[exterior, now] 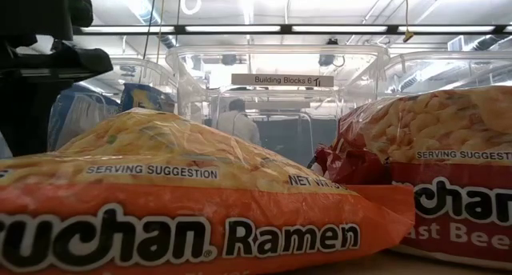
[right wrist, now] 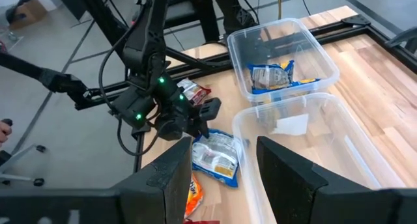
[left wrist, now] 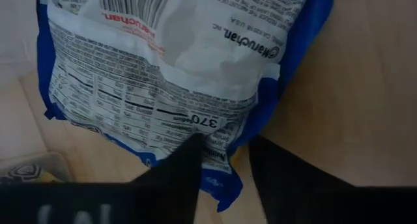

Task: Sort Maruchan noodles
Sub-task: Put the blue noodle pack into the left transparent bin

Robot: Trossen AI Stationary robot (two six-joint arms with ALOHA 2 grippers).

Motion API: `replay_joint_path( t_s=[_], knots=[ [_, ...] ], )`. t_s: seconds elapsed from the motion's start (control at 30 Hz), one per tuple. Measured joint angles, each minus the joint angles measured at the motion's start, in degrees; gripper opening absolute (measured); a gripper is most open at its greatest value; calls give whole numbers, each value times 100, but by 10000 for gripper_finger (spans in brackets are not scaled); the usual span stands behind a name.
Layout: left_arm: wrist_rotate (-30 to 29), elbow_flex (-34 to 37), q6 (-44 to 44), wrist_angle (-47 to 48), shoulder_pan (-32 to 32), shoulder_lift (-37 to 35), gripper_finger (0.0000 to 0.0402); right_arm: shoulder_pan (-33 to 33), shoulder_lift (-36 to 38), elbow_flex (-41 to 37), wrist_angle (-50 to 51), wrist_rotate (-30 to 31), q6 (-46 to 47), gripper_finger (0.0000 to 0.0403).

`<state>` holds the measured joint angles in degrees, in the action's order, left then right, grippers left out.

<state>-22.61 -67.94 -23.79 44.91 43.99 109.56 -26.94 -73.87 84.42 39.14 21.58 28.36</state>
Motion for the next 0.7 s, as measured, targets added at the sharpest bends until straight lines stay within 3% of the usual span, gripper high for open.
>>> replay_joint_path(
  t_s=[0.1, 0.2, 0.4, 0.57, 0.7],
  knots=[
    [52, 0, -147, 0, -1, -3, 63, 7, 0, 0, 2, 2, 0, 178],
    [500, -4, -650, -38, -33, -17, 14, 7, 2, 0, 5, -3, 0, 178],
    [1097, -244, -684, 95, 70, -203, 5, 7, 53, 0, 219, -4, -2, 178],
    [1122, -624, -794, 247, 93, -938, 3, 15, 127, 0, 242, -4, -4, 178],
    [1096, -671, -1427, 260, 27, -1677, 2, 20, 144, 0, 242, -7, -4, 178]
  ],
)
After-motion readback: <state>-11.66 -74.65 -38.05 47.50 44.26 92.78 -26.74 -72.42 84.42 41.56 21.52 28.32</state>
